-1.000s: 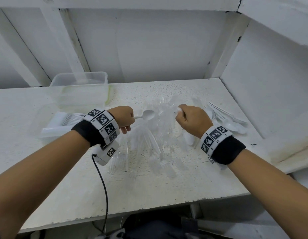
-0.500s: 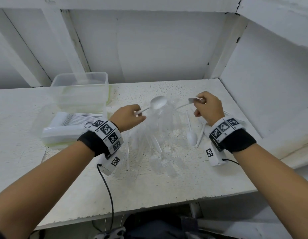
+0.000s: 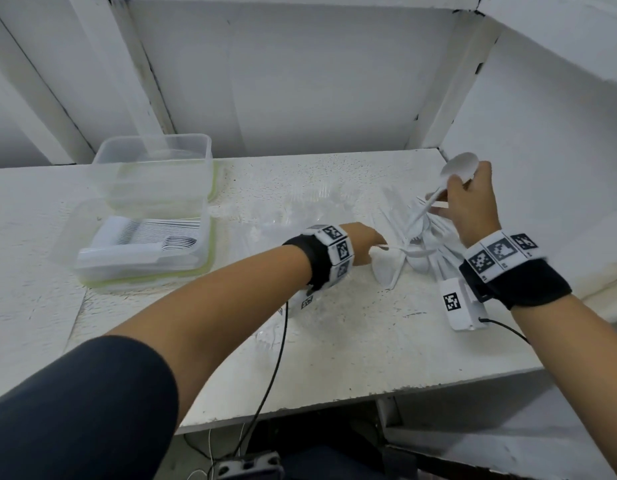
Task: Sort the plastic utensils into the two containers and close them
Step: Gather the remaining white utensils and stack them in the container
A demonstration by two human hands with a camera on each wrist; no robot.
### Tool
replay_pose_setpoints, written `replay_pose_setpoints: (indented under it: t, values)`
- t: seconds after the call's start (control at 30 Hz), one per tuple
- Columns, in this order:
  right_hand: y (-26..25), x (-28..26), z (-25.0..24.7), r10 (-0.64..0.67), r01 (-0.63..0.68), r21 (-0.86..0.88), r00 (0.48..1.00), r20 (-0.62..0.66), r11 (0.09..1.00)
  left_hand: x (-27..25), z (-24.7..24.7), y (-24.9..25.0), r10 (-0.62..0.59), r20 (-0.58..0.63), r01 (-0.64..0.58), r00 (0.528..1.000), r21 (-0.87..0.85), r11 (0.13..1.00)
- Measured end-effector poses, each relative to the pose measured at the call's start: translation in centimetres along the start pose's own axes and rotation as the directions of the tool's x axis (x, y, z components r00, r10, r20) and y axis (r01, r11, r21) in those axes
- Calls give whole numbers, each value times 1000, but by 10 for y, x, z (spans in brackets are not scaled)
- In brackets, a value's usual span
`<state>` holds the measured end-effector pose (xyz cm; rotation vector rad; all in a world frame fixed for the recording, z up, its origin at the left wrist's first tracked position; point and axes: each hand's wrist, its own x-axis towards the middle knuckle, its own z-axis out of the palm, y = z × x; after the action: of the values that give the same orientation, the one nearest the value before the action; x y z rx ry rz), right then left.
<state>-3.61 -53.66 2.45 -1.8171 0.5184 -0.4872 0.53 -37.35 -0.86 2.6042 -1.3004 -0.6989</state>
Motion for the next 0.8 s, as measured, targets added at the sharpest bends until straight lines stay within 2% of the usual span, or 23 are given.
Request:
replay_pose_setpoints:
  t: [0.13, 0.27, 0.4, 0.5, 0.57, 0.7, 0.8]
  values:
    - [10, -5, -3, -92, 96, -163, 995, 32, 982, 14, 12, 6, -24, 71, 12, 997, 159, 987]
    - [16, -8, 1, -108, 128, -193, 988, 111, 973, 17, 14, 5, -47, 65, 35, 997, 179, 983]
    - [25, -3, 1, 2, 33, -302, 994, 113, 953, 15, 14, 6, -53, 71, 38, 996, 199, 979]
    - [29, 0, -1, 84, 9, -427, 977, 198, 904, 13, 12, 1, -41, -27, 44, 999, 114, 993]
    - [31, 2, -4, 78, 2, -360, 975, 207, 933, 9, 7, -4, -29, -121, 31, 992, 9, 999]
    - [20, -3, -5, 105, -99, -79, 992, 75, 992, -4, -13, -12, -11, -239, -29, 971, -160, 987]
    - [20, -2, -1, 66, -67, -40, 997, -28, 997, -21, -27, -19, -17, -327, -71, 945, -255, 964]
